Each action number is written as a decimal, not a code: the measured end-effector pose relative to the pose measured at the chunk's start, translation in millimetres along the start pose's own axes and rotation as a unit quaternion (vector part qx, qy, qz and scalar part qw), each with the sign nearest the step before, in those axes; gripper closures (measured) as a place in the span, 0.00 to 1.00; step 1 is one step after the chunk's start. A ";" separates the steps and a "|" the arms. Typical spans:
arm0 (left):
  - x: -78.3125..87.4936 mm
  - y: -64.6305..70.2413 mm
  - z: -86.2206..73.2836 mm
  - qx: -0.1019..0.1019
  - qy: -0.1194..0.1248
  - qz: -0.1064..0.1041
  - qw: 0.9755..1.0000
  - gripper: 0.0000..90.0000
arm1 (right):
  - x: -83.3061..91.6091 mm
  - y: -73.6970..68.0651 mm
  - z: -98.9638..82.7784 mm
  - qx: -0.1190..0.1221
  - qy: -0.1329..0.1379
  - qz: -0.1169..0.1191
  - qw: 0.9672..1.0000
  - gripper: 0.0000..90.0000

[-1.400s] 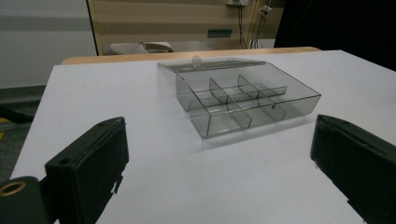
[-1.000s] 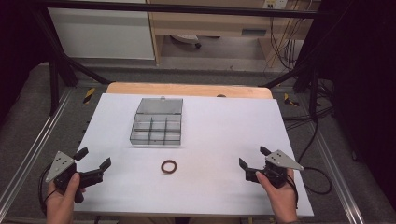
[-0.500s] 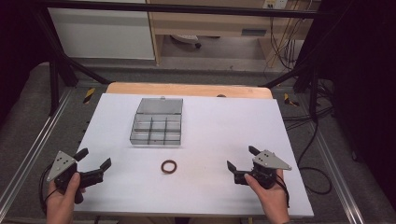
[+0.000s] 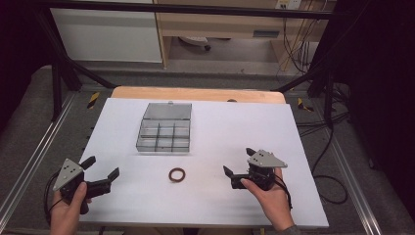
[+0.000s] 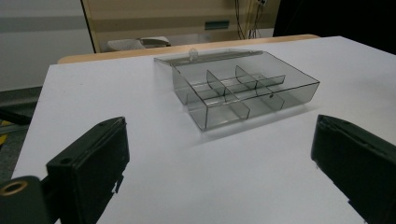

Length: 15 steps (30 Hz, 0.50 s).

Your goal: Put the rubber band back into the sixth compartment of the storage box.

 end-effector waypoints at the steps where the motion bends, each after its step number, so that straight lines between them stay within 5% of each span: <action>1: -0.3 0.2 -0.2 0.002 0.001 0.000 1.000 0.05 | -3.1 -4.7 4.3 0.005 -0.001 0.005 1.000 0.03; 15: -2.6 1.7 -2.4 -0.003 -0.009 -0.005 1.000 0.05 | -25.4 -33.2 25.4 0.033 -0.023 0.042 0.998 0.04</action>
Point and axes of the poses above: each handheld gripper's, and its own axes: x roughly backward along the jaws, z roughly out of its top, y roughly to its right, the point moved 7 cm from there along -x, roughly forward along the jaws, and after that the axes turned 7 degrees about -z, right-handed, at the moved point
